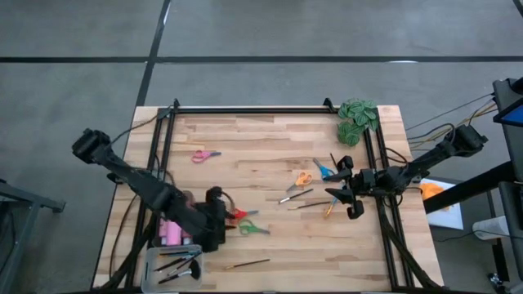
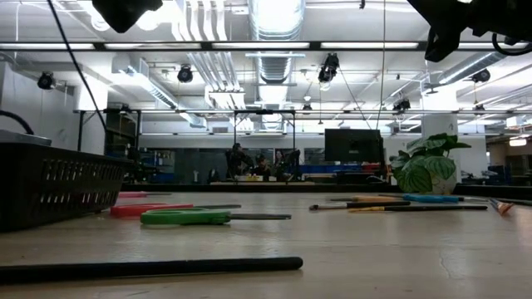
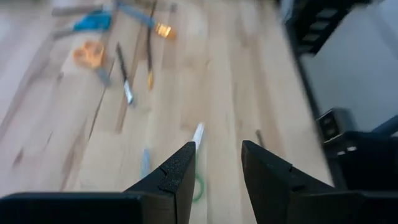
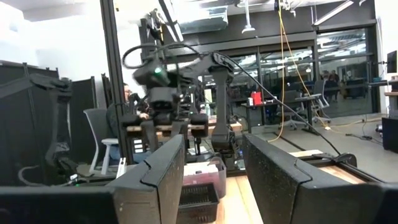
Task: Pick & Place Paint Supplies
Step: Put the gold paint brush into the transparent bin
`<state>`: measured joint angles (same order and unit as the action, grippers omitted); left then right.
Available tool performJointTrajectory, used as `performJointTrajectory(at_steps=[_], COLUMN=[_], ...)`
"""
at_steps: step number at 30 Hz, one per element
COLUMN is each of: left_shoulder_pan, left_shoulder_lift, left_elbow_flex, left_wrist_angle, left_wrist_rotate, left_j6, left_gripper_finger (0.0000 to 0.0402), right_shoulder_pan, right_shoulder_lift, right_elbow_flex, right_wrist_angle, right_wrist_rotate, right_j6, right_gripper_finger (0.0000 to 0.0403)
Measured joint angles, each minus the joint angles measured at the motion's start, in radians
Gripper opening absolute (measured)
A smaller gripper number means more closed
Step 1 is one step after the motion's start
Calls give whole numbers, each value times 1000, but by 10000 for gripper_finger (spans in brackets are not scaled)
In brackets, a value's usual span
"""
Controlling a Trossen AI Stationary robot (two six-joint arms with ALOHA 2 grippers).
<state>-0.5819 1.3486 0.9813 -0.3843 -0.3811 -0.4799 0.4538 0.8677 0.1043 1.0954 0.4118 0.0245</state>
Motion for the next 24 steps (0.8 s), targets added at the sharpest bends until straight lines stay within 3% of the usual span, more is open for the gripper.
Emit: performJointTrajectory(at_steps=[4, 12, 24], left_shoulder_pan=[-4, -23, -70], left_shoulder_lift=[156, 378, 463], left_elbow_flex=[133, 313, 322], left_wrist_angle=[-126, -209, -182], left_wrist_rotate=[-1, 22, 22], left_j6=[-70, -128, -309], left_gripper_finger=[133, 133, 134], right_shoulder_pan=[0, 0, 0], right_shoulder_lift=[0, 0, -1], right_elbow_flex=[0, 0, -1], right_wrist_angle=[0, 0, -22], right_wrist_rotate=[0, 0, 0], right_j6=[1, 1, 1], right_gripper_finger=[159, 159, 159])
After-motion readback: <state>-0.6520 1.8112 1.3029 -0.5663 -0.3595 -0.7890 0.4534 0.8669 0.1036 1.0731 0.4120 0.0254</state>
